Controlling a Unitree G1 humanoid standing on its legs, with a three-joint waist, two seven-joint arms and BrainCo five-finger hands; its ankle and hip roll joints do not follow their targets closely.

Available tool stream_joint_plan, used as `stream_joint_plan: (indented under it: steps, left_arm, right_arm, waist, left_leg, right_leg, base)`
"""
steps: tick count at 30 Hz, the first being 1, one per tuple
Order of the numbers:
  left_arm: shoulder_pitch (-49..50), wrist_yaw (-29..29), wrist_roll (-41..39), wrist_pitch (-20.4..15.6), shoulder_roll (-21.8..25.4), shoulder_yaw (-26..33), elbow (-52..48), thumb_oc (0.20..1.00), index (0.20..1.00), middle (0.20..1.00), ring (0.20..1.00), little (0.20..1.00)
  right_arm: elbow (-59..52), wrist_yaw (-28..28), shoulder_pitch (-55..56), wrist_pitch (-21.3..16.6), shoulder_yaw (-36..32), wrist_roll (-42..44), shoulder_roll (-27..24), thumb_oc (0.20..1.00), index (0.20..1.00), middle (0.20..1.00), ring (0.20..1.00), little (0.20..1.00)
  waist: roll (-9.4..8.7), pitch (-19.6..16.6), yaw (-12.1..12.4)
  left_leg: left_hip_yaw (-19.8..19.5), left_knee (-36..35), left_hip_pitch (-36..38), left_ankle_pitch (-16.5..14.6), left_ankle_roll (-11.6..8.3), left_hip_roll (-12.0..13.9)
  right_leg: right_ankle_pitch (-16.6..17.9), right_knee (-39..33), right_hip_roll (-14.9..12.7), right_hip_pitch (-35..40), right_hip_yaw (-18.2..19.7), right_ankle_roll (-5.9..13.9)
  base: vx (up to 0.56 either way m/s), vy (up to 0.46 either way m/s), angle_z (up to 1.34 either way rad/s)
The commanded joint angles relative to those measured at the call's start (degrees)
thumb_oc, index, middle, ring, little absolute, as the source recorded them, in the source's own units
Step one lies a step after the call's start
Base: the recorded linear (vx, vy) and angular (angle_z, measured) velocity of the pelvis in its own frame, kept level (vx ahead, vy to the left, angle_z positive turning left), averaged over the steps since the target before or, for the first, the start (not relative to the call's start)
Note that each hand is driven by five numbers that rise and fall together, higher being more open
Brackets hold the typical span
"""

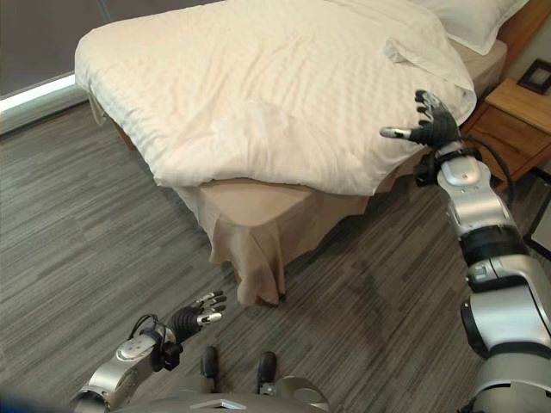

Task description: Making the bed.

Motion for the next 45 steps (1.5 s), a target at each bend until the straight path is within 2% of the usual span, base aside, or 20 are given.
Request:
stream_joint_plan:
  steps: [1,5,6,8,9,10,12,13,14,15,16,18,20,25,31,36,37,39,44,45]
  left_arm:
    - [-0.66,1.1,-0.96,-1.99,0.55,0.25,0.8,1.0,1.0,1.0,1.0,1.0]
    - [-0.72,1.31,-1.01,-1.92,-0.05,0.6,1.53,1.0,1.0,1.0,1.0,1.0]
    - [-0.15,6.13,-1.7,-3.17,1.66,8.75,0.53,1.0,1.0,1.0,1.0,1.0]
    - [0.69,6.34,-1.57,-3.15,0.2,8.79,0.68,1.0,1.0,1.0,1.0,1.0]
    - [0.72,6.35,-1.56,-3.15,0.16,8.81,0.67,1.0,1.0,1.0,1.0,1.0]
    - [1.51,6.46,-1.72,-3.11,-1.28,8.72,1.36,1.0,1.0,1.0,1.0,1.0]
    - [1.38,6.64,-1.31,-3.3,-1.44,8.34,2.07,1.0,1.0,1.0,1.0,1.0]
    - [0.76,6.84,-1.27,-3.09,-0.76,7.72,1.64,1.0,1.0,1.0,1.0,1.0]
    - [0.24,7.11,-1.22,-3.18,-0.73,7.49,1.89,1.0,1.0,1.0,1.0,1.0]
    - [-0.47,7.23,-1.34,-3.16,-0.19,7.2,2.13,1.0,1.0,1.0,1.0,1.0]
    - [-0.55,7.23,-1.34,-3.16,-0.42,7.38,2.16,1.0,1.0,1.0,1.0,1.0]
    - [-1.28,7.31,-1.42,-2.95,-0.28,7.0,2.66,1.0,1.0,1.0,1.0,1.0]
    - [-1.8,7.44,-1.42,-2.77,-0.3,6.63,3.23,1.0,1.0,1.0,1.0,1.0]
    - [-2.46,7.53,0.78,-3.07,1.15,4.31,2.57,1.0,1.0,1.0,1.0,1.0]
    - [-1.52,7.61,0.3,-3.5,2.62,4.44,-0.03,1.0,1.0,1.0,1.0,1.0]
    - [-0.89,7.83,-0.73,-4.15,4.33,5.09,-3.09,1.0,1.0,1.0,1.0,1.0]
    - [-0.54,8.14,-1.36,-4.59,5.06,5.78,-4.6,1.0,1.0,1.0,1.0,1.0]
    - [-0.33,8.16,-2.77,-4.67,4.18,6.31,-5.02,1.0,1.0,1.0,1.0,1.0]
    - [-0.33,8.16,-2.77,-4.67,4.18,6.31,-5.02,1.0,1.0,1.0,1.0,1.0]
    - [-3.21,9.31,-3.81,-6.29,4.26,5.66,-6.11,1.0,1.0,1.0,1.0,1.0]
  right_arm:
    - [-2.05,-0.79,-2.88,-2.7,-0.98,0.33,-0.55,1.0,1.0,1.0,1.0,1.0]
    - [-1.77,0.09,-2.18,-1.94,-0.41,-0.67,0.09,1.0,1.0,1.0,1.0,1.0]
    - [-0.32,3.09,9.03,0.1,-7.16,3.33,-9.28,1.0,1.0,1.0,1.0,1.0]
    - [4.62,3.09,7.56,0.24,-7.33,4.41,-9.28,1.0,1.0,1.0,1.0,1.0]
    - [4.76,3.14,7.41,0.17,-7.19,4.44,-9.29,1.0,1.0,1.0,1.0,1.0]
    - [9.6,3.19,5.42,0.42,-6.49,4.02,-9.36,1.0,1.0,1.0,1.0,1.0]
    - [12.49,3.73,3.79,0.63,-5.31,3.11,-9.85,1.0,1.0,1.0,1.0,1.0]
    - [19.32,4.22,-3.01,2.16,-0.89,-0.43,-9.89,1.0,1.0,1.0,1.0,1.0]
    - [22.23,4.28,-6.63,2.47,1.03,-1.22,-9.78,1.0,1.0,1.0,1.0,1.0]
    - [25.48,4.44,-10.18,3.02,2.73,-2.14,-10.08,1.0,1.0,1.0,1.0,1.0]
    - [25.89,4.54,-11.01,2.92,3.4,-2.07,-10.02,1.0,1.0,1.0,1.0,1.0]
    - [32.18,3.3,-18.82,3.33,5.71,-5.11,-8.87,1.0,1.0,1.0,1.0,1.0]
    - [34.1,2.24,-23.27,3.52,7.05,-6.43,-7.49,1.0,1.0,1.0,1.0,1.0]
    - [36.7,-0.02,-34.43,3.76,12.13,-9.22,-4.82,1.0,1.0,1.0,1.0,1.0]
    - [40.44,-0.49,-43.51,3.95,16.43,-9.8,-3.23,1.0,1.0,1.0,1.0,1.0]
    - [41.66,-1.75,-50.22,3.3,20.49,-10.7,-4.49,1.0,1.0,1.0,1.0,1.0]
    - [42.83,-1.67,-53.57,3.51,23.45,-13.47,-4.92,1.0,1.0,1.0,1.0,1.0]
    - [42.72,-2.62,-57.28,3.11,25.69,-14.62,-5.97,1.0,1.0,1.0,1.0,1.0]
    - [42.72,-2.62,-57.29,3.11,25.69,-14.62,-5.97,1.0,1.0,1.0,1.0,1.0]
    - [40.87,-3.47,-61.49,1.65,30.29,-15.97,-8.06,1.0,1.0,1.0,1.0,1.0]
  waist:
    - [1.4,-1.74,1.35]
    - [1.42,-2.02,1.45]
    - [-3.86,0.68,2.38]
    - [-3.88,0.26,3.05]
    - [-4.0,0.36,3.31]
    - [-2.81,-0.33,4.22]
    - [-2.25,-0.25,4.68]
    - [-2.08,0.36,5.73]
    - [-2.2,0.61,5.95]
    - [-2.66,0.99,6.21]
    - [-2.47,1.02,5.88]
    - [-2.21,1.48,7.03]
    - [-1.93,1.93,7.33]
    - [-1.2,3.58,8.66]
    - [-0.12,6.17,10.79]
    - [1.7,8.5,12.82]
    - [2.45,9.5,13.59]
    - [3.34,11.2,14.58]
    - [3.34,11.2,14.58]
    - [4.57,16.2,15.73]
  left_leg:
    - [0.87,0.54,0.48,2.47,1.52,-1.75]
    - [1.12,0.54,0.55,1.93,1.4,-2.15]
    - [3.05,23.44,-12.23,5.29,-2.89,8.19]
    - [9.27,20.04,-11.0,3.03,-1.64,5.4]
    - [9.68,19.69,-10.57,3.05,-1.56,5.25]
    - [13.2,11.31,-8.39,3.94,-0.83,2.8]
    - [13.27,8.46,-7.6,4.89,-0.92,2.56]
    - [9.44,6.7,-8.12,7.02,-2.11,1.91]
    - [8.15,7.26,-9.15,7.74,-2.75,1.89]
    - [8.66,7.99,-10.32,7.97,-3.05,2.53]
    - [8.52,8.19,-10.53,7.91,-3.06,2.54]
    - [4.42,7.0,-11.66,7.43,-1.76,1.04]
    - [3.85,5.4,-12.0,7.58,-1.25,0.47]
    - [4.2,2.59,-13.31,7.75,-0.08,-0.17]
    - [5.15,1.08,-16.39,7.4,0.83,-0.49]
    - [6.15,0.54,-20.42,7.06,1.24,-0.76]
    - [6.31,0.54,-22.23,7.22,1.02,-0.8]
    - [6.45,0.54,-24.01,7.3,1.11,-0.7]
    - [6.45,0.54,-24.01,7.3,1.11,-0.7]
    - [6.66,0.54,-30.65,8.42,0.46,-0.54]
  right_leg:
    - [2.51,1.1,-7.56,2.07,6.74,3.27]
    - [3.21,0.65,-8.0,2.05,6.83,4.3]
    - [0.72,0.67,-10.92,5.88,5.88,2.98]
    - [0.76,0.57,-9.7,4.92,3.8,3.98]
    - [0.73,0.57,-9.92,4.99,4.1,4.08]
    - [0.03,0.57,-8.08,4.42,4.1,5.08]
    - [0.14,0.57,-7.54,4.29,3.61,5.3]
    - [-0.25,0.57,-6.82,3.99,3.42,5.15]
    - [-0.33,0.57,-6.79,4.08,3.3,4.75]
    - [-0.17,0.57,-7.14,4.18,2.8,4.39]
    - [-0.18,0.57,-7.11,4.13,2.67,4.38]
    - [0.08,0.57,-7.07,3.92,2.69,3.69]
    - [-0.39,0.57,-6.88,3.15,2.49,3.46]
    - [-0.2,0.57,-6.88,-0.53,3.32,3.05]
    - [1.35,0.57,-7.22,-5.79,4.23,3.38]
    - [3.21,0.57,-7.54,-11.13,5.44,3.83]
    - [3.73,0.57,-7.41,-13.04,5.56,3.8]
    - [4.28,0.57,-7.53,-15.18,5.68,3.96]
    - [4.28,0.57,-7.53,-15.18,5.68,3.96]
    - [6.49,0.57,-8.28,-21.91,6.16,4.56]
  base:
    - [0.02,0.043,-0.11]
    - [0.01,0.043,-0.08]
    - [0.0,0.0,0.0]
    - [-0.07,-0.112,0.04]
    - [-0.02,-0.066,0.03]
    - [0.01,-0.005,-0.06]
    - [-0.02,-0.021,-0.1]
    - [-0.03,-0.029,-0.04]
    - [-0.02,-0.022,0.03]
    - [0.0,-0.001,0.07]
    - [0.02,0.011,0.2]
    - [0.04,0.025,0.31]
    - [0.02,0.051,0.37]
    - [0.02,0.08,0.19]
    - [0.04,0.073,0.0]
    - [0.04,0.043,-0.04]
    - [0.03,0.016,-0.14]
    - [0.03,0.006,-0.1]
    - [-0.02,-0.016,-0.02]
    - [-0.12,-0.079,-0.03]
